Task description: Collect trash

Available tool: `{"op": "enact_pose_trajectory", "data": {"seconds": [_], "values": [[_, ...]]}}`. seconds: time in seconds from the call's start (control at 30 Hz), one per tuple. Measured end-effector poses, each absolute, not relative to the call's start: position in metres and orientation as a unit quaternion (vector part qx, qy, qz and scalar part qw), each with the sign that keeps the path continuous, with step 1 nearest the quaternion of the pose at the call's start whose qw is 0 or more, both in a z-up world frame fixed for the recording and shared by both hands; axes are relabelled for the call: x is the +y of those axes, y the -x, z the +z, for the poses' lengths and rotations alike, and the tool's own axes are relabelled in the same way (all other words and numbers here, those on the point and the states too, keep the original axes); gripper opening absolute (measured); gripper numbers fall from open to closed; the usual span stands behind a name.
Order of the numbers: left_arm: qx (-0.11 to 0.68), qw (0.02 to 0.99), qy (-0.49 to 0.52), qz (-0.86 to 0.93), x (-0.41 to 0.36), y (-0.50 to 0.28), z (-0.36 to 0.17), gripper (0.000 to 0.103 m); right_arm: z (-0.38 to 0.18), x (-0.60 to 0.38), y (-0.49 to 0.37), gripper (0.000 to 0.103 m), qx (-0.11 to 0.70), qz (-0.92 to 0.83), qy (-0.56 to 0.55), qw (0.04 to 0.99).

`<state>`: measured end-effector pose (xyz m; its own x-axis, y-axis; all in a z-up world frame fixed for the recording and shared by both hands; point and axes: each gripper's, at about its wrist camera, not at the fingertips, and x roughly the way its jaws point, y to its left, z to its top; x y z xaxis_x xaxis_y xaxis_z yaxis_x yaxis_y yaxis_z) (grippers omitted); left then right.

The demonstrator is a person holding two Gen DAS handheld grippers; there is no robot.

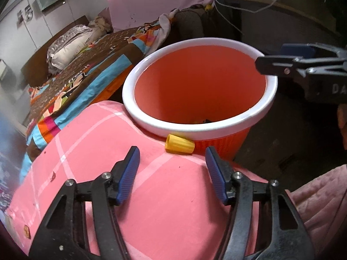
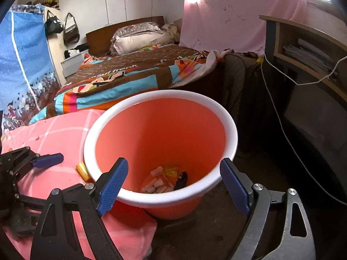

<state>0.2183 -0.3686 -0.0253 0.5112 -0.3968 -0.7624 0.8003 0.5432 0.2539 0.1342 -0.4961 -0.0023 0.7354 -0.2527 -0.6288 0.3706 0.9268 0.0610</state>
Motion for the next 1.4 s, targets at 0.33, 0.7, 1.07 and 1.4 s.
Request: {"op": "enact_pose_trajectory", "data": {"seconds": [0.33,0.7,1.07,1.4], "values": [[0.323,0.805,-0.355,-0.350,-0.383,-0.216,-0.033,0.031,0.000,-0.498,-0.136,0.087,0.314,-0.152,-0.120,0.929],[0.346,0.811,-0.307,-0.359,-0.373,-0.227,-0.026,0.004,-0.001,-0.498,-0.138,0.087,0.314,-0.142,-0.137,0.929],[0.386,0.812,-0.213,-0.382,-0.355,-0.240,-0.019,0.010,0.006,-0.498,-0.132,0.087,0.279,-0.143,-0.142,0.939],[0.356,0.789,-0.331,-0.375,-0.389,-0.216,-0.033,0.051,0.010,-0.500,-0.126,0.087,0.256,-0.154,-0.159,0.941]]}}
